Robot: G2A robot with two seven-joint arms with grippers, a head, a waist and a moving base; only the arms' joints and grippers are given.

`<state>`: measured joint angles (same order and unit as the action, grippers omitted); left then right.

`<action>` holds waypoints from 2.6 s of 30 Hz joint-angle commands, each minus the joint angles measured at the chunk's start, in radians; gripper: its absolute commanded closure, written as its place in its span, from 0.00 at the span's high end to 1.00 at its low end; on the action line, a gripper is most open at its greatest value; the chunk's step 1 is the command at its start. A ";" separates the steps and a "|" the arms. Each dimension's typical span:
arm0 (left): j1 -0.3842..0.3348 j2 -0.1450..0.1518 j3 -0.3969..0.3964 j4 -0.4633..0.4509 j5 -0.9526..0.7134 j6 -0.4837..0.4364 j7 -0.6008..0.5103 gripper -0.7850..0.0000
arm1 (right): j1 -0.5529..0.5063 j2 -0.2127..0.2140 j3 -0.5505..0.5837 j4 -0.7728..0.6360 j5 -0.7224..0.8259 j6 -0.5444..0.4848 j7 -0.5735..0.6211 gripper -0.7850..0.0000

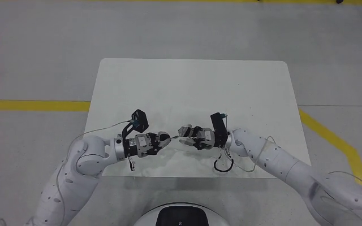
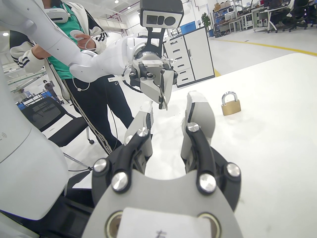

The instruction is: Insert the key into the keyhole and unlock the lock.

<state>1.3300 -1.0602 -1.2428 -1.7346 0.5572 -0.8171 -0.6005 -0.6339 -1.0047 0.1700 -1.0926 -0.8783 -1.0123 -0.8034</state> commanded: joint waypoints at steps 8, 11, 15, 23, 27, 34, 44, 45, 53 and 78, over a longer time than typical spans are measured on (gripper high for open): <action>-0.007 0.006 0.013 -0.001 0.003 0.007 -0.002 0.00 | 0.003 -0.008 0.000 0.002 0.010 0.000 0.040 0.26; -0.011 0.007 0.019 -0.001 0.011 0.013 0.002 0.00 | 0.005 -0.010 0.000 0.001 0.013 0.000 0.049 0.16; -0.015 0.008 0.027 0.004 0.021 0.017 0.010 0.00 | 0.006 -0.011 0.000 -0.004 0.017 0.000 0.063 0.12; -0.025 0.012 0.035 0.012 0.023 0.018 0.014 0.31 | 0.008 -0.014 0.000 -0.010 0.028 0.000 0.091 0.00; -0.032 0.015 0.032 0.017 0.024 0.009 0.014 1.00 | 0.011 -0.014 0.000 -0.010 0.031 0.000 0.091 0.00; -0.011 0.030 -0.043 0.042 0.042 -0.004 0.055 1.00 | 0.024 0.000 0.000 0.017 0.020 0.000 0.020 0.00; 0.166 0.071 -0.351 0.069 0.135 -0.008 0.205 1.00 | -0.002 0.053 0.105 0.067 0.075 0.000 -0.004 0.00; 0.181 0.072 -0.371 0.066 0.164 0.010 0.223 1.00 | -0.002 0.053 0.105 0.067 0.075 0.000 -0.004 0.00; 0.174 0.054 -0.299 0.085 0.315 0.224 0.326 1.00 | -0.002 0.053 0.105 0.067 0.075 0.000 -0.004 0.00; -0.052 -0.002 -0.002 0.243 0.421 0.414 0.278 0.13 | -0.002 0.053 0.105 0.067 0.075 0.000 -0.004 0.00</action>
<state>1.2788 -1.0621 -1.2460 -1.4926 0.9779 -0.4030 -0.3220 -0.6354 -0.9515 0.2753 -1.0258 -0.8032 -1.0123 -0.8079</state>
